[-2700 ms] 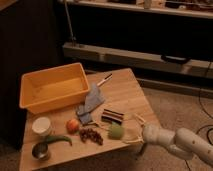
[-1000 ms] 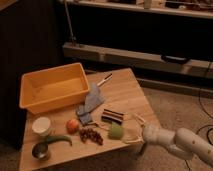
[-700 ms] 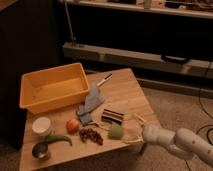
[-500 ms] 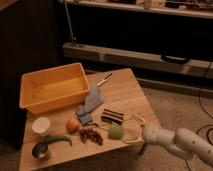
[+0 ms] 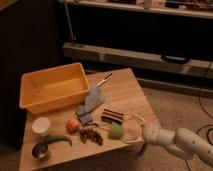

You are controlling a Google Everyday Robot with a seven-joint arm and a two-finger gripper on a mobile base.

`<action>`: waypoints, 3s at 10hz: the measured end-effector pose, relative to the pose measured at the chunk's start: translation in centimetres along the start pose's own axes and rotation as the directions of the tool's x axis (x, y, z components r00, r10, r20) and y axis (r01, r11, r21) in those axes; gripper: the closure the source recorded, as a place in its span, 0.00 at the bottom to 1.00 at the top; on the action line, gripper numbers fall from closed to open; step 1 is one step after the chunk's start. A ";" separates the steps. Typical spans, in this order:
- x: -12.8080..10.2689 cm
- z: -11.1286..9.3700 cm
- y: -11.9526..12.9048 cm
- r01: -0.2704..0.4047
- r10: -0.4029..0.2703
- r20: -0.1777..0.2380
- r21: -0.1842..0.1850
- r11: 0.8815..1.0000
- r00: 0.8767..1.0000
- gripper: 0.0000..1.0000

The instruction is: Place brush in tray

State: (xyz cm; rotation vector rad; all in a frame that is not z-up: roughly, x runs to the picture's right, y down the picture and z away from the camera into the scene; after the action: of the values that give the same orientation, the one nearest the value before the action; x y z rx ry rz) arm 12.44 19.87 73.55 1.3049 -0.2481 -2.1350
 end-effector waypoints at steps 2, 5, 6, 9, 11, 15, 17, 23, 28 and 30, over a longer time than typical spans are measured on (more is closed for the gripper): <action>0.0 0.0 0.0 0.000 0.000 0.000 0.000 1.000 1.000 0.20; 0.0 0.0 0.0 0.000 0.000 0.000 0.000 1.000 1.000 0.20; 0.1 0.0 0.0 0.005 -0.005 0.003 0.001 1.000 1.000 0.20; 2.5 1.5 1.6 0.167 -0.169 0.048 0.056 0.984 0.984 0.20; 6.5 4.3 4.6 0.329 -0.338 0.067 0.115 0.937 0.939 0.20; 13.4 10.3 11.5 0.601 -0.645 0.111 0.273 0.751 0.756 0.20; 14.5 12.5 16.1 0.663 -0.761 0.212 0.387 0.641 0.613 0.20; 14.8 17.0 25.2 0.616 -0.863 0.463 0.624 0.480 0.203 0.20; 13.2 16.6 26.7 0.638 -0.870 0.424 0.603 0.478 0.251 0.20; 10.8 17.2 28.4 0.699 -0.879 0.333 0.536 0.473 0.340 0.20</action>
State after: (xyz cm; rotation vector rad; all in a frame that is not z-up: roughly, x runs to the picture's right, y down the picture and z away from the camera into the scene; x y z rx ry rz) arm 5.78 -11.62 87.05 0.9346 -0.1790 -3.5217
